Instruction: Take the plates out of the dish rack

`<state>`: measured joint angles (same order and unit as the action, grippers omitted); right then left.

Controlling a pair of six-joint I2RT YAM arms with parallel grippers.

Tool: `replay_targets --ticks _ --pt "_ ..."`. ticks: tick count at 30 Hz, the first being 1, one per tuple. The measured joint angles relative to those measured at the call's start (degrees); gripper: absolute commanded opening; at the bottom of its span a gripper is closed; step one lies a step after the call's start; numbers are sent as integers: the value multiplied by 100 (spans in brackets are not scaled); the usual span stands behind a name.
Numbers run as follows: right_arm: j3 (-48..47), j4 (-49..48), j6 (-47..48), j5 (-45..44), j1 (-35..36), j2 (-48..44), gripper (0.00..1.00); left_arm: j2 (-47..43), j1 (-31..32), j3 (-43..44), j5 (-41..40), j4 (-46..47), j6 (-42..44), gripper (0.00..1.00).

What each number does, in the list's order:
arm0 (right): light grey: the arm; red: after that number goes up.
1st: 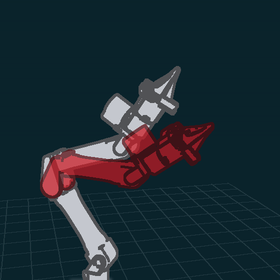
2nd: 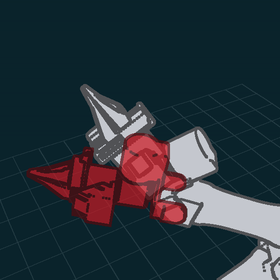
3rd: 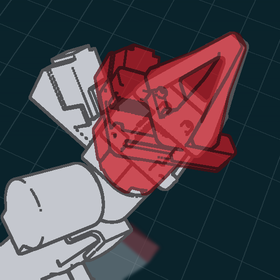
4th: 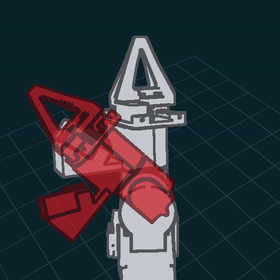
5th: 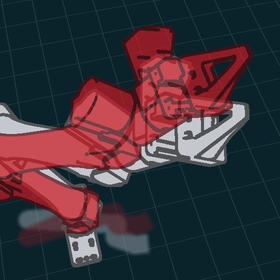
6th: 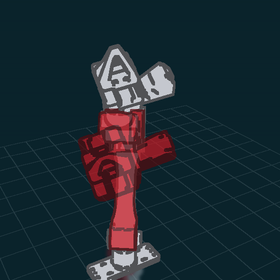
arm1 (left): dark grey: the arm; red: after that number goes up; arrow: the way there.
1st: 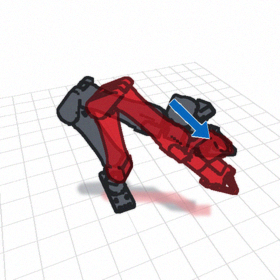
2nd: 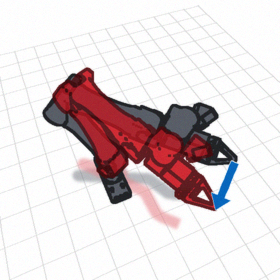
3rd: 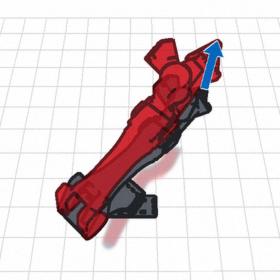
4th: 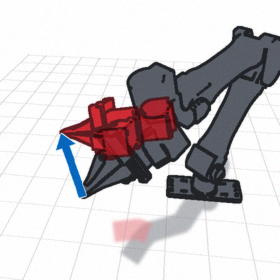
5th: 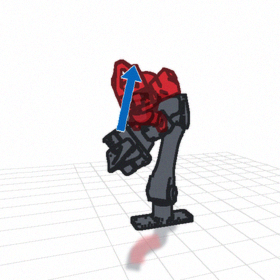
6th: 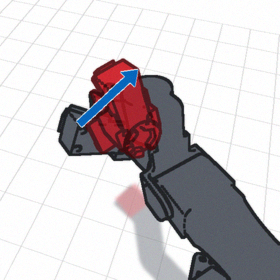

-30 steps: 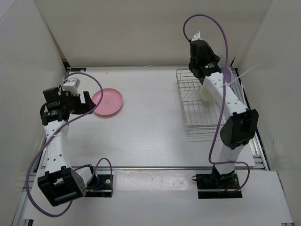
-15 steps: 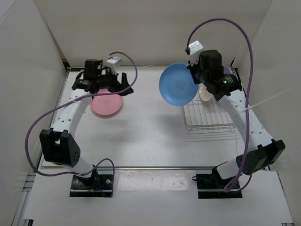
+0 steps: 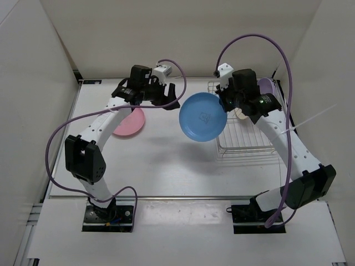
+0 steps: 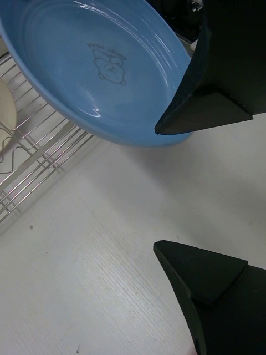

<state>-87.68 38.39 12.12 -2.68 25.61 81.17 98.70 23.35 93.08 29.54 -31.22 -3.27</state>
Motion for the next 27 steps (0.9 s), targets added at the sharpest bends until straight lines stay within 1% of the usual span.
replay_targets --ticks 1,2,4,5,6,8,9,10,11,15,16,18,19,25,26,27 --pt "-2 -9 -28 52 -4 -13 1 31 42 13 -13 2 -15 83" --pt "-7 -22 -72 116 -15 -20 1 48 90 13 -33 -11 -24 83" --pt "-17 -39 -144 269 -48 -20 1 79 188 13 -35 -22 -50 76" --pt "-24 -39 -170 317 -66 -20 1 90 234 13 -28 -20 -61 76" --pt "-35 -39 -195 348 -81 -20 1 98 271 13 -15 -22 -63 70" --pt "-76 -39 -249 402 -92 -20 1 118 345 33 9 -37 -83 63" --pt "-105 -39 -267 417 -103 -20 1 127 380 55 24 -48 -81 52" --pt "-133 -46 -278 433 -109 -20 1 129 407 74 44 -59 -103 47" --pt "-162 -48 -278 439 -111 -20 1 129 431 92 50 -61 -107 44" --pt "-238 -87 -295 455 -140 -20 1 142 490 243 144 -79 -111 44" --pt "-245 -83 -295 457 -149 -20 1 155 492 271 170 -85 -114 32" --pt "-245 -74 -284 439 -155 -20 1 212 492 343 201 -94 -127 21" --pt "-245 -70 -289 435 -162 -24 1 251 483 369 205 -92 -131 11" --pt "-243 17 -297 365 -177 -24 1 452 474 476 210 -85 -267 11" --pt "-243 13 -297 352 -177 -24 4 426 487 444 146 -46 -289 11" --pt "-243 9 -295 345 -177 -24 31 372 492 358 81 26 -326 11"
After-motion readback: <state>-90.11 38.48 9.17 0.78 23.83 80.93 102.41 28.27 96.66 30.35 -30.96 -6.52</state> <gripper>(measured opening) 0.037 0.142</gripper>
